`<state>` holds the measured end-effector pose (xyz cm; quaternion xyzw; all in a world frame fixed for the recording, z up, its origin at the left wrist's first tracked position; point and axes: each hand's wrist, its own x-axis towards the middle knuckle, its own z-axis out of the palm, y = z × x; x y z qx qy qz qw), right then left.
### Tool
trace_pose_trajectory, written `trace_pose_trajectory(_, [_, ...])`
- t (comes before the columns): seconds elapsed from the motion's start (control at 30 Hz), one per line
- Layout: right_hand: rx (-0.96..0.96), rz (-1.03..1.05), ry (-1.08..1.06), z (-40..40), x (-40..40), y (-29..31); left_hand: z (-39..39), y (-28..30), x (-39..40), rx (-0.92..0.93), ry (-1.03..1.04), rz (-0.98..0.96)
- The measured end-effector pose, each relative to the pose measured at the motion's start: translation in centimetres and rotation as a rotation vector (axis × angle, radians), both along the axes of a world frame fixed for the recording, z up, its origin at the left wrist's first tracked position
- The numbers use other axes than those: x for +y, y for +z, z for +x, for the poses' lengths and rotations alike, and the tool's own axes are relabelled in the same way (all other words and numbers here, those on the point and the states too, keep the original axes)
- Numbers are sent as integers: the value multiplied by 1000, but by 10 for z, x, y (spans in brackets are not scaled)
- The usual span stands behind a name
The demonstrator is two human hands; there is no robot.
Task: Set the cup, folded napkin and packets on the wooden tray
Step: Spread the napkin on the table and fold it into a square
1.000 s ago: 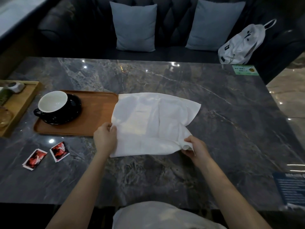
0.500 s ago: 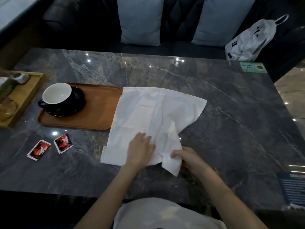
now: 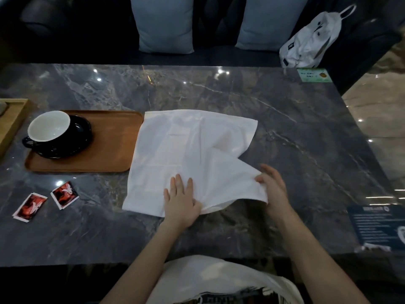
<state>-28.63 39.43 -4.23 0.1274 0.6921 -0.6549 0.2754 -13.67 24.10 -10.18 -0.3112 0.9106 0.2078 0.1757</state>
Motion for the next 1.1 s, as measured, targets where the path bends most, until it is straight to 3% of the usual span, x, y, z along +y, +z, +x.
trace_pose_trajectory(0.23, [57,-32,224,17,44,-5,-6,8,0,-112,-49,-23])
trace_pose_trajectory(0.7, [333,824,477,25,58,-42,2,14,9,-195,-79,-129])
trace_pose_trajectory(0.9, [654,1221,544,42,37,-39,21,24,12,-296,-63,-68])
trace_pose_trajectory(1.0, [696,1244,663,52,24,-45,27,22,12,-283,-27,-22])
trace_pose_trajectory(1.1, [788,1122,844,56,13,-53,31,15,16,-196,6,-21])
